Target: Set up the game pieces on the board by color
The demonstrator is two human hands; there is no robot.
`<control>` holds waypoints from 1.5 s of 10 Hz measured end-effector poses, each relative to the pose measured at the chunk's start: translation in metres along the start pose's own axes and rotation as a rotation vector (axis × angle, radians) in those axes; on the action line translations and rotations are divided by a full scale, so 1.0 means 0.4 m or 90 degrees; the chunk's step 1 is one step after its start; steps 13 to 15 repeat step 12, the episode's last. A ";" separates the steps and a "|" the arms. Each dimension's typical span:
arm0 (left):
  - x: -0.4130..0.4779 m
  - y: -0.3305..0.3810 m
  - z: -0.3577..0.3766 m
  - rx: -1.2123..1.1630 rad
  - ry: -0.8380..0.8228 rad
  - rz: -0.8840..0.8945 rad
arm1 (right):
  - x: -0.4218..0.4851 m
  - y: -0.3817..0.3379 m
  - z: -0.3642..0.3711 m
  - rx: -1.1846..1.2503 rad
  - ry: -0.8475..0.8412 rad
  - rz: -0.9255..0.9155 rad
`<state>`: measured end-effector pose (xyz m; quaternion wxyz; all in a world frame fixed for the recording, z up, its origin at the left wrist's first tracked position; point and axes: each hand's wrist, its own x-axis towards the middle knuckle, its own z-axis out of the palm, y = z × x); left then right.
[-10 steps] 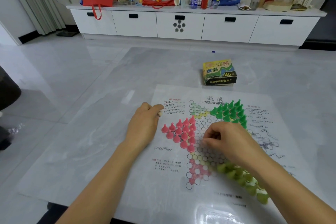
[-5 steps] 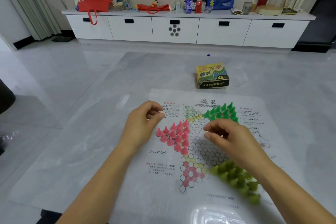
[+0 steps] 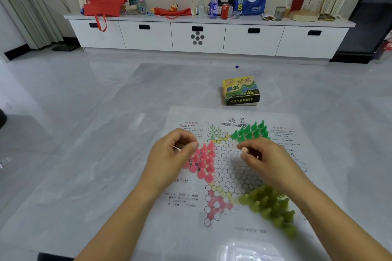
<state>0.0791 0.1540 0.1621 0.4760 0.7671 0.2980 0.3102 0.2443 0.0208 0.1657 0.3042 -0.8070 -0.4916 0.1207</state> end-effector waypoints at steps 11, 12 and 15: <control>0.015 -0.065 -0.016 0.184 0.048 0.047 | 0.021 0.017 0.021 -0.111 -0.112 0.077; 0.005 -0.046 -0.024 0.150 0.069 0.067 | -0.001 0.021 0.001 -0.031 -0.056 0.098; 0.005 -0.046 -0.024 0.150 0.069 0.067 | -0.001 0.021 0.001 -0.031 -0.056 0.098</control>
